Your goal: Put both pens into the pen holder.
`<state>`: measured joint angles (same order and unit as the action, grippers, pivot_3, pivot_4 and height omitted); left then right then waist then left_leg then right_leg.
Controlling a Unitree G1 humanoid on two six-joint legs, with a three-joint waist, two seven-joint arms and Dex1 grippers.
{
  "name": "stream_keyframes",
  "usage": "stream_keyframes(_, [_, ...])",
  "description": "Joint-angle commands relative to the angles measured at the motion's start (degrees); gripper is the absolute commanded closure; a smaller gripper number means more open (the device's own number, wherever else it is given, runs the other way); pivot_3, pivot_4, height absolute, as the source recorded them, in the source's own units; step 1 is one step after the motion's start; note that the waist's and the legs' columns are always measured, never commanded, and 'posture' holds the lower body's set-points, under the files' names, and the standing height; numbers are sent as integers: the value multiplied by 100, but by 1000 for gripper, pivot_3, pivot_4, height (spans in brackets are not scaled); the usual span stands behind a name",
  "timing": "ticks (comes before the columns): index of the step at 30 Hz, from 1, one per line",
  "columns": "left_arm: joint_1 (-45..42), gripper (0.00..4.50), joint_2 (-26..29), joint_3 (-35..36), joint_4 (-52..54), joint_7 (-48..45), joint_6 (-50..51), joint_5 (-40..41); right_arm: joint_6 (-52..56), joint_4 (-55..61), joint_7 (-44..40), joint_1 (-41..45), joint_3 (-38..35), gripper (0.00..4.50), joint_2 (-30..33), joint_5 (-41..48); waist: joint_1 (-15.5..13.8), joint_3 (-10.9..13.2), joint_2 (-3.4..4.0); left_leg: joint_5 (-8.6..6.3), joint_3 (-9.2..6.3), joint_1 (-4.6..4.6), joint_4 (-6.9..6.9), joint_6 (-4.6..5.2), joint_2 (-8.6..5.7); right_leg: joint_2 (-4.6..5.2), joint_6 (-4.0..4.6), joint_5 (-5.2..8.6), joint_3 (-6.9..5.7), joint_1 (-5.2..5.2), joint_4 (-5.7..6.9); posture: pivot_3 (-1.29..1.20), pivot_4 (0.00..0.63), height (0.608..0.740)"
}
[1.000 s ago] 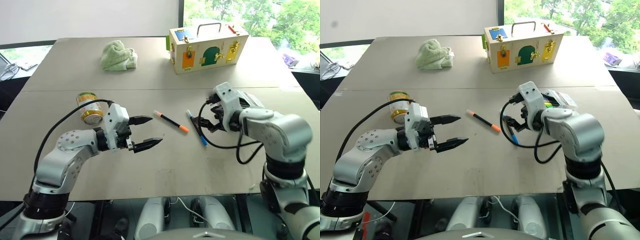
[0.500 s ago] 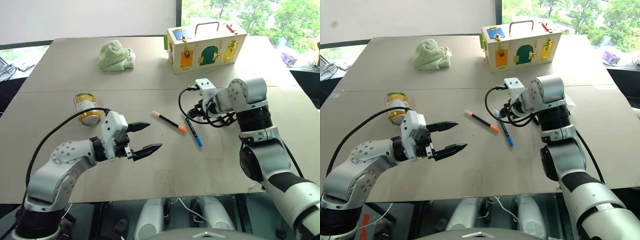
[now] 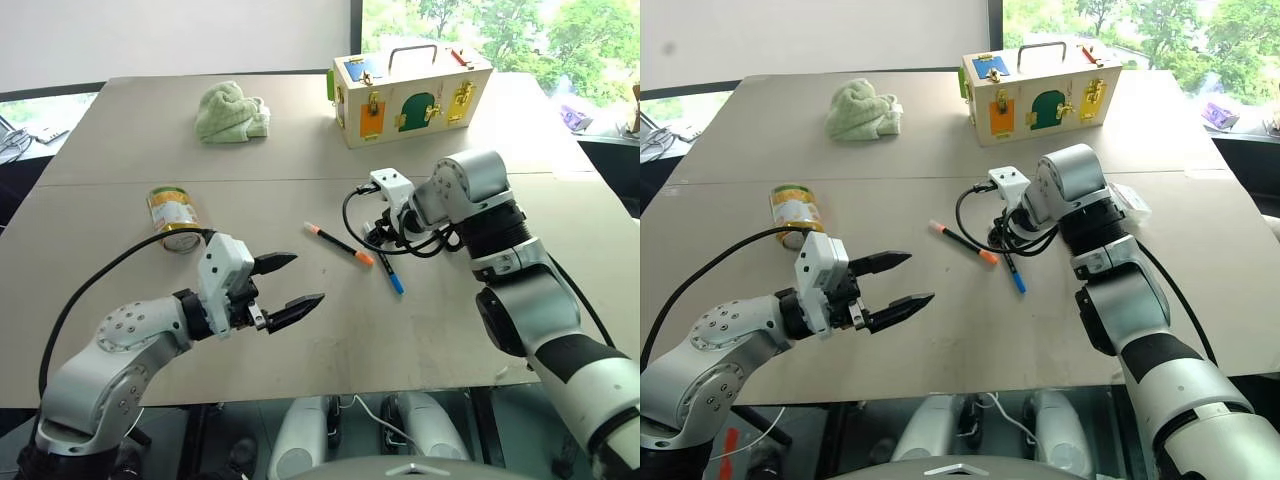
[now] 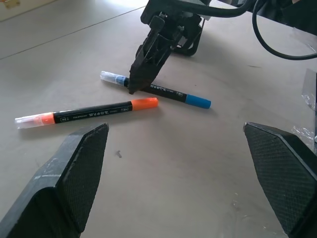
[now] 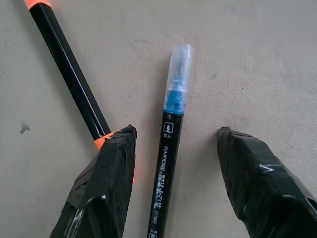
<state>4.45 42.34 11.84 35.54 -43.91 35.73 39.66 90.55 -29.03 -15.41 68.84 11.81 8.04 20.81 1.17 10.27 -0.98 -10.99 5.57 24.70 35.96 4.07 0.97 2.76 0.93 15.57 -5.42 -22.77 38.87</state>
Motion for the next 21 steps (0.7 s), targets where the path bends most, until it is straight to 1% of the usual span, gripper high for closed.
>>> stream_keyframes(1, [27, 0, -13, 110, 240, 7, -144, 42, -158, -373, -268, 15, 425, 2267, -11, -136, -1, -4, -6, 0, -1, -2, 1, 0, 0, 0, 0, 0, -1, 1, 0, 0, 150, 740])
stream_keyframes(2, [12, 0, -14, 103, 207, -6, -160, 36, -208, -348, -401, 33, 633, 2534, 20, -149, 0, -6, -8, -1, -2, -3, 1, -1, 0, 0, 0, 0, -1, 2, 0, 0, 150, 740])
stream_keyframes(6, [-92, 0, -4, 90, 95, -40, -186, 48, -425, 5, -735, -14, 1114, 4461, 228, -222, 0, -6, -8, -14, -3, -2, 3, -22, 0, 2, -1, 0, 0, 1, -1, 0, 150, 740])
stream_keyframes(8, [-140, 0, -1, 75, 57, -44, -193, 44, -508, 350, -797, -129, 1002, 4461, 407, -230, -4, -6, -8, -14, -4, 0, 2, -22, 1, 1, 0, 1, -1, 0, -2, 0, 150, 740])
stream_keyframes(10, [-200, 0, -10, 62, 20, -35, -191, 46, -789, 1083, -766, -379, 666, 4461, 601, -230, -14, -6, -8, -13, -6, 3, 1, -22, 1, 2, 0, 1, -2, -1, -3, 0, 150, 740])
stream_keyframes(13, [-298, 0, -30, 34, -47, -32, -203, 43, -1943, 2876, -953, -1007, 67, 4461, 976, -120, -44, 0, -2, -11, -5, 17, -1, -18, 0, 2, -1, 1, -2, -10, -8, 0, 150, 740])
stream_keyframes(15, [-392, 0, -58, 2, -97, -25, -209, 53, -2321, 3801, -1231, -1312, -661, 4461, 1027, 338, -46, 4, 0, -1, -3, 41, 0, -1, 0, 3, -5, 1, -1, -37, -6, 0, 150, 740])
stream_keyframes(18, [-518, 0, -84, -52, -178, -34, -218, 40, -2617, 4291, -1178, -1496, -1959, 4461, 613, 1116, -29, 4, -1, 1, -1, 49, -1, 0, 2, -4, -4, 0, 1, -49, 1, 0, 150, 740])
stream_keyframes(19, [-550, 0, -94, -80, -222, -65, -237, 21, -2945, 4449, -1050, -1625, -2191, 4461, 605, 1056, -35, 3, -1, 1, -1, 49, -2, -1, 4, -6, -4, 0, 0, -48, 1, 0, 150, 740])
stream_keyframes(20, [-575, 0, -101, -105, -263, -96, -263, -3, -3296, 4608, -945, -1773, -2225, 4461, 685, 857, -42, 3, -2, 1, -1, 48, -3, -1, 5, -7, -4, 0, -1, -48, 1, 0, 150, 740])
stream_keyframes(21, [-607, 0, -107, -131, -308, -132, -303, -38, -3781, 4780, -907, -1970, -2059, 4461, 900, 491, -48, 2, -3, 1, -1, 48, -3, -1, 5, -7, -4, 0, -2, -47, 0, 0, 150, 740])
